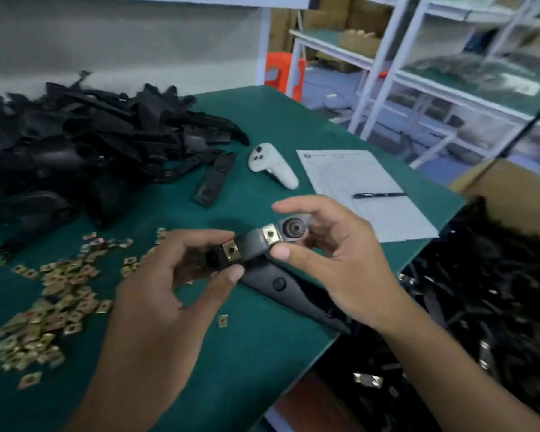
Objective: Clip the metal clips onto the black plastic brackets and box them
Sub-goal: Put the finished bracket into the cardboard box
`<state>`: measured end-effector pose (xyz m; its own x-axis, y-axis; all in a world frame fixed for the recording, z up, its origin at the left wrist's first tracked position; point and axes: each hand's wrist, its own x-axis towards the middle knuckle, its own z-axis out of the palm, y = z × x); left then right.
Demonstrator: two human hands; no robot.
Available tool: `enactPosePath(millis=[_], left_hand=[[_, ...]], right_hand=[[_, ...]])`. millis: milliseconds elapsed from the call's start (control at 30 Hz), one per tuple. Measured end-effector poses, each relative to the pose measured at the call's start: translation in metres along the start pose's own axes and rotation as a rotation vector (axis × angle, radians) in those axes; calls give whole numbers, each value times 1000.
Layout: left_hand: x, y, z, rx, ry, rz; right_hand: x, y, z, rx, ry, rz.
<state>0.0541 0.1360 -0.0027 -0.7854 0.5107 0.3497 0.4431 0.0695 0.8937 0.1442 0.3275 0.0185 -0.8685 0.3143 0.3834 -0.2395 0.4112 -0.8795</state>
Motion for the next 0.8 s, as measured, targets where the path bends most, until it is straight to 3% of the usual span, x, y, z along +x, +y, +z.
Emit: enactPosePath(millis=[267,433,533,667,800], left_hand=[[-9,64,169,116,-397,234],[-14,53,175,137,-467,251],[-9,34,143,188,-375,225],[0,0,70,267,-189,116],[-4,-32,-16,285,110,-61]], right_hand=[[-125,3,-143,-233,607,229],[-171,38,-185,-576,800,538],[-178,55,-184,-692,774,481],[-137,75,-142,-548,599,285],[-66,60,-70,-459,347,155]])
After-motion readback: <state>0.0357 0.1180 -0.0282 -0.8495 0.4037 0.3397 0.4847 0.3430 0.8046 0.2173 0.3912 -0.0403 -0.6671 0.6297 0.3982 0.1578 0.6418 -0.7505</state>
